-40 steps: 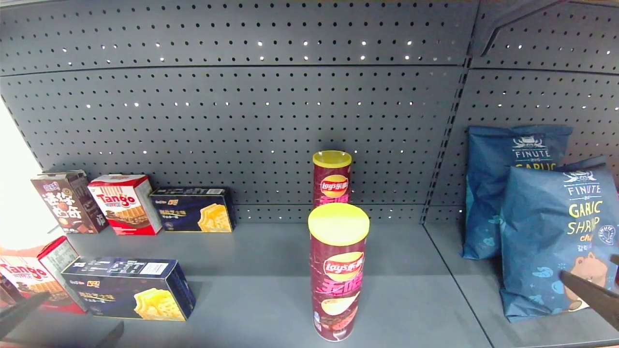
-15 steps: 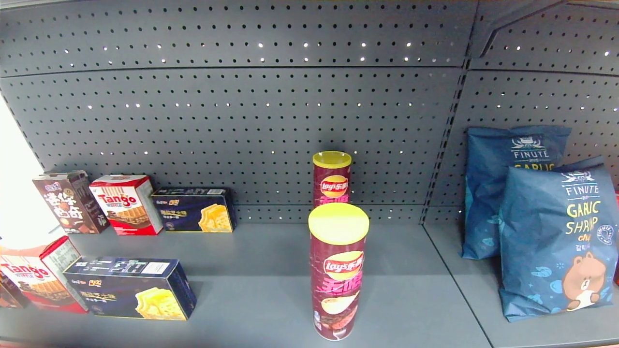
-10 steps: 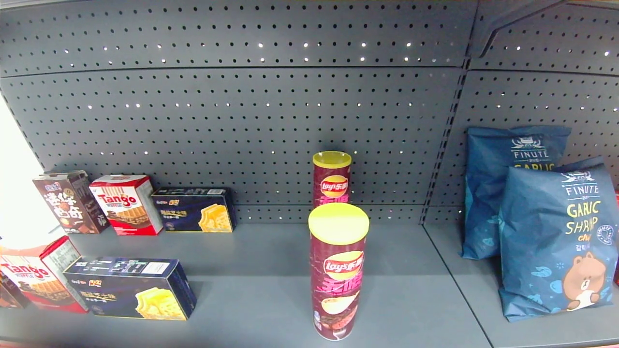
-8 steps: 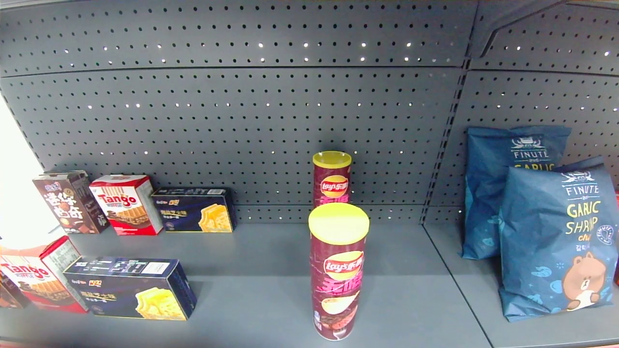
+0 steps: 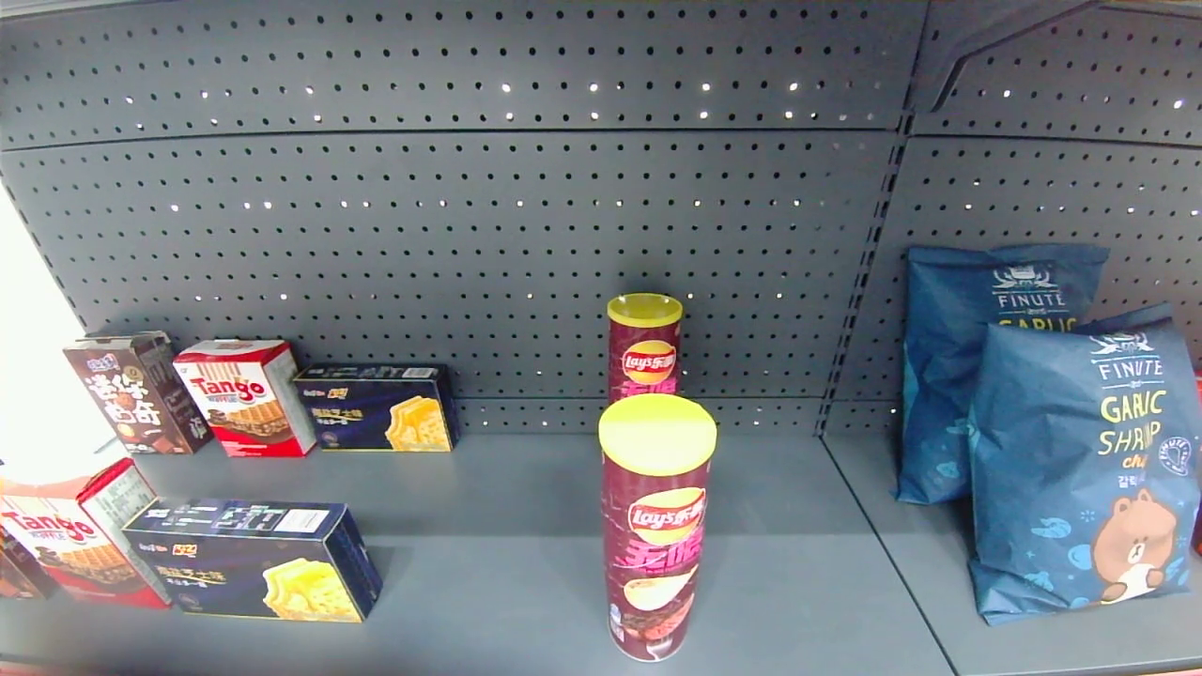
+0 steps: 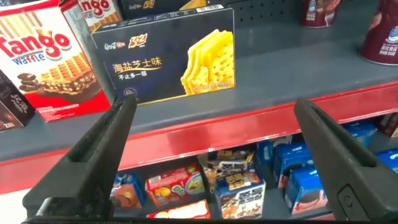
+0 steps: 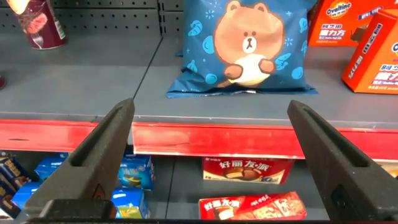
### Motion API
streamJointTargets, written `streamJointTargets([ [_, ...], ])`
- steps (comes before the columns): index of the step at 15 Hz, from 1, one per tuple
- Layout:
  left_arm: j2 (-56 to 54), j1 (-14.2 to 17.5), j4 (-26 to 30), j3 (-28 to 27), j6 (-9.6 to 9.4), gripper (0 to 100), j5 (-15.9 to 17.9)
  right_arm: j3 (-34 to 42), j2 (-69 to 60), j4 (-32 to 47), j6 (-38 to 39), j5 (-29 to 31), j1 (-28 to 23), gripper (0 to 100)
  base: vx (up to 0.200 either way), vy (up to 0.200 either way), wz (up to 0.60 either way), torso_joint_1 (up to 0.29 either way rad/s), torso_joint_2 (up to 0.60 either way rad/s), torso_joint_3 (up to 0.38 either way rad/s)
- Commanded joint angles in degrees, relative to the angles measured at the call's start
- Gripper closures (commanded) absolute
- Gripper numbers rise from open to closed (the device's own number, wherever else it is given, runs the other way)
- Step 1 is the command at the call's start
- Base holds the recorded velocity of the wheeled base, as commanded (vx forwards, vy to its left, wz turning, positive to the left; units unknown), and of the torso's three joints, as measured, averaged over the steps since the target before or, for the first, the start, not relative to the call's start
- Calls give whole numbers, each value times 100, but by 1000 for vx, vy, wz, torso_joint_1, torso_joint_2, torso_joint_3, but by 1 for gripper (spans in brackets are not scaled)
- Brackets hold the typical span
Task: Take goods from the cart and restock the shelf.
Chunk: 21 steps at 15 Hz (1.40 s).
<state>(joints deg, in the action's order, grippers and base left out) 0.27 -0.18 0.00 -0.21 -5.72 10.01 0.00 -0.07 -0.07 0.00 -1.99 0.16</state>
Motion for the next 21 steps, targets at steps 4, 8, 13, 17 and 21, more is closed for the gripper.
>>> streamJointTargets([
  [4,-27,1,0,3,0,0,1,0,7,-1,-9,-3,2,0,0,0,0,0,0,0],
  [8,-27,1,0,3,0,0,1,0,7,-1,0,-3,2,0,0,0,0,0,0,0],
  [13,-27,1,0,3,0,0,1,0,7,-1,0,-3,2,0,0,0,0,0,0,0],
  [17,-27,1,-9,3,-17,0,10,0,7,-1,0,-3,2,0,0,0,0,0,0,0],
  [21,-27,1,0,3,-8,0,-16,0,7,-1,-9,-3,2,0,0,0,0,0,0,0],
])
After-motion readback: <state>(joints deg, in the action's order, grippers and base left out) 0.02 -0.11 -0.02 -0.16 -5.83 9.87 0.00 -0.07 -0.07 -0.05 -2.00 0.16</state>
